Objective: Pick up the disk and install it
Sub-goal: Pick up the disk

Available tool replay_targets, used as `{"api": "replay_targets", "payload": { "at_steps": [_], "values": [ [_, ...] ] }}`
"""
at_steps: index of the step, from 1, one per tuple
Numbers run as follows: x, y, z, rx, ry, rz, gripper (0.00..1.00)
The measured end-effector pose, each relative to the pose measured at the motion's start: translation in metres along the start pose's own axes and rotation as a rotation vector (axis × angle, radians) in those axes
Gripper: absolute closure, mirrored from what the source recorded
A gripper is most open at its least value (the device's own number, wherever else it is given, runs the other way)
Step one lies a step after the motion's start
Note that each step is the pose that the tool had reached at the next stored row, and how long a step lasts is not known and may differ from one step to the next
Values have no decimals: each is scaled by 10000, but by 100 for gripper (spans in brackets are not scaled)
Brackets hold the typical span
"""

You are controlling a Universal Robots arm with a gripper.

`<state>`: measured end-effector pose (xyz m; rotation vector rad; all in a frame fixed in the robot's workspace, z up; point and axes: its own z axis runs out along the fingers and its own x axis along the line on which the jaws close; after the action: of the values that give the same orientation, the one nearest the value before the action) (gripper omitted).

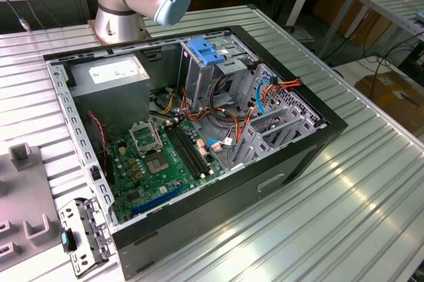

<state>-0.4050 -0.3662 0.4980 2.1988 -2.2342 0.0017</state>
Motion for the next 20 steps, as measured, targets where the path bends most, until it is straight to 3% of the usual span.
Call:
{"api": "replay_targets", "payload": {
  "at_steps": [6, 10, 20],
  "values": [
    [-1, -148, -1, -57, 2, 21, 63],
    [-2, -308, -1, -99, 1, 46, 63],
    [-5, -597, -2, -146, 1, 69, 63]
  ]
}}
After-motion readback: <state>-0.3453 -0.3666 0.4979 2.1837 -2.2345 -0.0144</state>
